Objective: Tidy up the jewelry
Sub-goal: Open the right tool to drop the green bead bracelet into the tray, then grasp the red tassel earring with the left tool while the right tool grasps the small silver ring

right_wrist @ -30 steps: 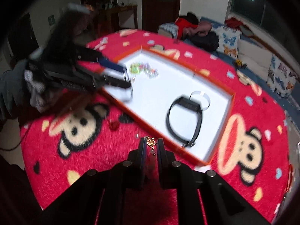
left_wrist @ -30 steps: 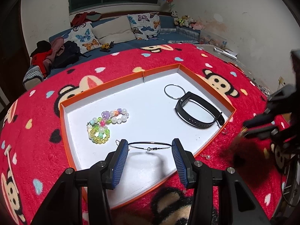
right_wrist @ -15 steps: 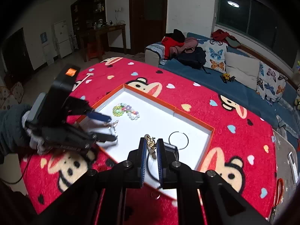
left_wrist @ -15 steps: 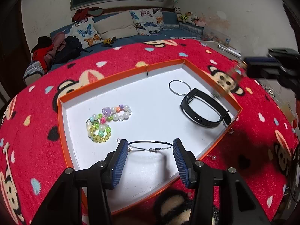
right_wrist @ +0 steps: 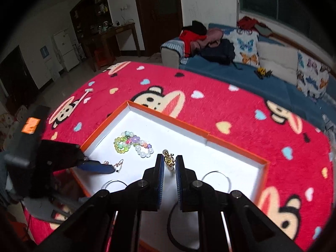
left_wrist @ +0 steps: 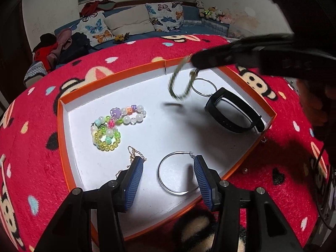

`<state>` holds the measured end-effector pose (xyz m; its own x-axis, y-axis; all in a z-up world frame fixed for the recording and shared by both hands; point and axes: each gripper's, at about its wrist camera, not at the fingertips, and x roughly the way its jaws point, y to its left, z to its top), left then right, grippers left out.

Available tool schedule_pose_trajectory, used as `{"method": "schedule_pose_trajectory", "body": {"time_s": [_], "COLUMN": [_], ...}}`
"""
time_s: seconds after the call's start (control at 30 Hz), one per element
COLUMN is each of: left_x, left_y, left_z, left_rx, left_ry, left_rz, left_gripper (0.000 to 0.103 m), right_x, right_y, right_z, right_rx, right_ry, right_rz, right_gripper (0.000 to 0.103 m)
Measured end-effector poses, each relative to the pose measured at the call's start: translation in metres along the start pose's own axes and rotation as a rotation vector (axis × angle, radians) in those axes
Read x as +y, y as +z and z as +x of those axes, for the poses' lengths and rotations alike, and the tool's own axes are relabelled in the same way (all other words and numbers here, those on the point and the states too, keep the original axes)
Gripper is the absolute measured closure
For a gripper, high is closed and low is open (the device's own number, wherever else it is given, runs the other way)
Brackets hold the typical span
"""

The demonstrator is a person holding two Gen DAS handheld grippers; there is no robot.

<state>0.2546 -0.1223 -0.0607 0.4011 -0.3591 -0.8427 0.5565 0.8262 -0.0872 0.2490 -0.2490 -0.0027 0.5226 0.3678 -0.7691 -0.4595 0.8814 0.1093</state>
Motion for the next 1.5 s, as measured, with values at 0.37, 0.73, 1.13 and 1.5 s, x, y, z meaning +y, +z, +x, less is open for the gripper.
{"method": "schedule_pose_trajectory", "body": {"time_s": [0.37,0.73,1.13,1.5], "left_x": [0.003,-0.023,-0.068,-0.072], "left_y": [0.0,-0.021,-0.05,-0.051], "left_z": [-0.024,-0.062,-0.042,-0.019], "left_rx": [-0.049,-0.084,-0.031,-0.019], "left_ry": [0.0,-0.021,-0.081,-0.083], "left_rz": [-0.016,0.028,0.118,0.152], "left_gripper": [0.049,0.049,0.049,0.056], "right_x": [-0.015,0.003,0.023,0.016], "right_y": [-0.011,-0.01,-0.076,-0.129], "right_z": [0.034,0.004,-0.056,-0.041], "right_rx": [0.096,0.065,0.052,0.153], "right_ry": [-0.019,-0.063,-0.103,-0.139], "right_rz": [0.073,0.02,0.03,0.019], "right_gripper": [0.09,0.089,0.088,0.088]}}
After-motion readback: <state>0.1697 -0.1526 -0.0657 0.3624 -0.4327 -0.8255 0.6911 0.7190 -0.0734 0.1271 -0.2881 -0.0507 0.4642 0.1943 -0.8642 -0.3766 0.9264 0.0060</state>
